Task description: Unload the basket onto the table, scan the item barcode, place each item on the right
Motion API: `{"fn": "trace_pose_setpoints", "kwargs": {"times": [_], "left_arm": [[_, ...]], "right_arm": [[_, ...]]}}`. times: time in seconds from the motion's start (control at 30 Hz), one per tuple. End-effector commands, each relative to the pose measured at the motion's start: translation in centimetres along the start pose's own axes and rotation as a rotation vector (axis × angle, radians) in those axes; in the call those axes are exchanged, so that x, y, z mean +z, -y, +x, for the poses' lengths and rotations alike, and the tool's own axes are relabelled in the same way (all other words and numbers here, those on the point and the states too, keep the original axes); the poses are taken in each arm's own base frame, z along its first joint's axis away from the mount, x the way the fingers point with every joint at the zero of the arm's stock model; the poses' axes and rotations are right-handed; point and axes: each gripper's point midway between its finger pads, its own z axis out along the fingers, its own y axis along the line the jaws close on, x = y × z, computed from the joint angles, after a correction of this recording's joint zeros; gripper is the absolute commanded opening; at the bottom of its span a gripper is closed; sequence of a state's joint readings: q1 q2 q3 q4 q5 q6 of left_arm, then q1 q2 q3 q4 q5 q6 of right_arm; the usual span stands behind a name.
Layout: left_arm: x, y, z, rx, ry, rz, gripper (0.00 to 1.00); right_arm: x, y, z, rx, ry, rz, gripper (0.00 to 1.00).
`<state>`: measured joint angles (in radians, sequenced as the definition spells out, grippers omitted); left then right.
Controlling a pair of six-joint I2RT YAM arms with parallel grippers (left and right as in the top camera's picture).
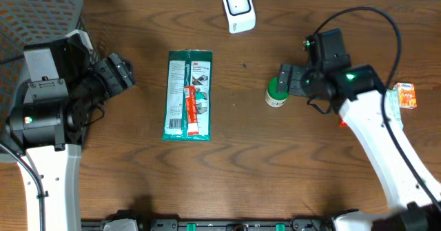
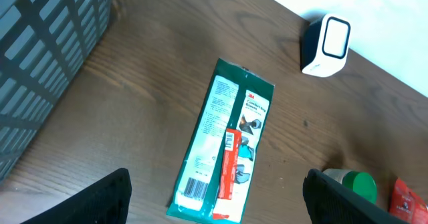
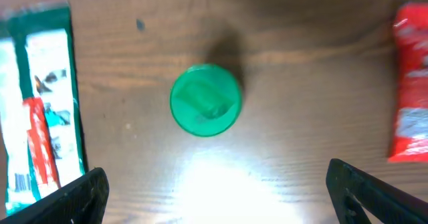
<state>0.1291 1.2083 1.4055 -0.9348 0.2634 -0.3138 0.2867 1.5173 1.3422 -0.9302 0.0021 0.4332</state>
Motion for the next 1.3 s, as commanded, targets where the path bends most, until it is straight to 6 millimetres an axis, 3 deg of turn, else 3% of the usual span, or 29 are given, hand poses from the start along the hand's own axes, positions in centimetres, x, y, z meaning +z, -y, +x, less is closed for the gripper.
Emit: {"fn": "trace_pose_setpoints", "kwargs": {"times": [0.0, 0.13, 0.2, 0.27, 0.43, 0.63, 0.77, 1.07, 1.27], "left_arm": [[-0.1, 0.0, -0.1, 0.004, 0.004, 0.002, 0.82], [-0.1, 0.0, -0.2, 0.003, 0.004, 0.002, 0.82], [-0.1, 0.0, -0.2, 0.003, 0.004, 0.002, 0.82], [-0.1, 0.0, -0.1, 0.003, 0.004, 0.002, 0.82], [-0.1, 0.0, -0.2, 0.003, 0.004, 0.002, 0.82], [-0.1, 0.0, -0.2, 0.003, 0.004, 0.002, 0.82], [-0.1, 0.0, -0.1, 0.003, 0.004, 0.002, 0.82], [-0.1, 0.0, -0.2, 0.003, 0.004, 0.002, 0.82], [-0.1, 0.0, -0.2, 0.003, 0.004, 0.002, 0.82]], "right_arm": [[2.6, -1.1, 0.6, 0.006, -0.077, -0.037, 0.99], [4.6, -1.1, 1.0, 0.001, -0.111, -0.019, 0.99], [5.6, -0.9, 1.4, 0.010, -0.136, -0.007, 0.88], [6.6, -0.8, 1.7, 0.049, -0.158, 0.006, 0.85], [9.4, -0.3, 2.8, 0.110, -0.221, 0.046, 0.84], [12.1, -0.4, 2.6, 0.110, -0.220, 0.046, 0.83], [12.3, -0.7, 2.0, 0.116, -0.197, 0.034, 0.80], [12.3, -0.6, 2.1, 0.058, -0.202, 0.031, 0.61], [12.1, -0.5, 3.1, -0.128, -0.243, 0.024, 0.62]]}}
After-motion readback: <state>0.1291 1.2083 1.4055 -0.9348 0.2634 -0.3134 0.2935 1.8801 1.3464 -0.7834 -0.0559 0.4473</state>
